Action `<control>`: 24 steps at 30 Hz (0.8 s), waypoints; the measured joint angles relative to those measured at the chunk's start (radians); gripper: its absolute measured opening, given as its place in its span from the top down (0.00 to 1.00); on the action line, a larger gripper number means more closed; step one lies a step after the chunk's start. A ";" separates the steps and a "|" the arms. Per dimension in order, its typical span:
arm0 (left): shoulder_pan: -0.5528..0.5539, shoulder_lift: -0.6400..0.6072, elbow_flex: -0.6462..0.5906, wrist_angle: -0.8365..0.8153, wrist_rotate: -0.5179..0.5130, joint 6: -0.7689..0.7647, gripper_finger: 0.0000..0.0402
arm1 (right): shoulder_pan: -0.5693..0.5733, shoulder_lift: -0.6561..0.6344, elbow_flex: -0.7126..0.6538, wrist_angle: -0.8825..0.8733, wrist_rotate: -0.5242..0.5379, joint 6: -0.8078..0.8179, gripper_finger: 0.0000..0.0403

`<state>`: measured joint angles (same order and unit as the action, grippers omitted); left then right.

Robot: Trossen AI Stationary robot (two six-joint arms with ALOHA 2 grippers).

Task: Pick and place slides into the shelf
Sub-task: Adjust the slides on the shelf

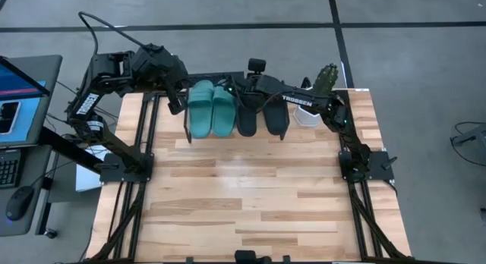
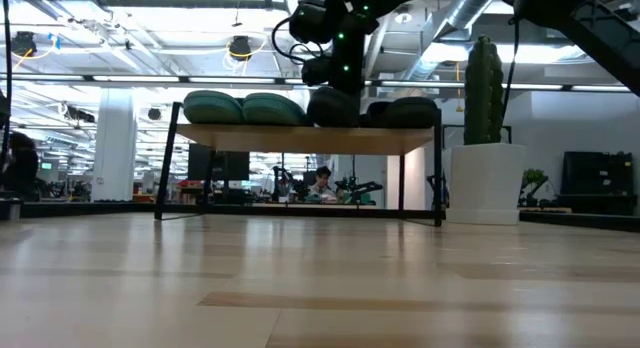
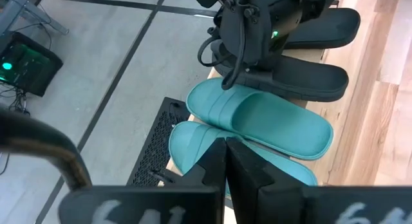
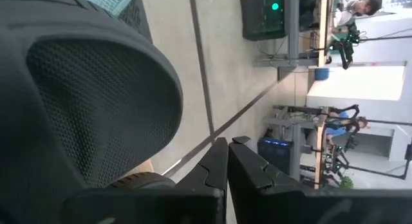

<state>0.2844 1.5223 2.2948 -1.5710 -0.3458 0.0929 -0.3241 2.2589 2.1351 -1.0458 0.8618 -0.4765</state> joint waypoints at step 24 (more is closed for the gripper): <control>0.000 0.000 0.000 0.000 -0.001 -0.006 1.00 | 0.003 0.005 0.018 -0.065 -0.082 0.031 1.00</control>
<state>0.2845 1.5223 2.2948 -1.5711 -0.3466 0.0867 -0.3207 2.2641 2.1532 -1.1105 0.7801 -0.4451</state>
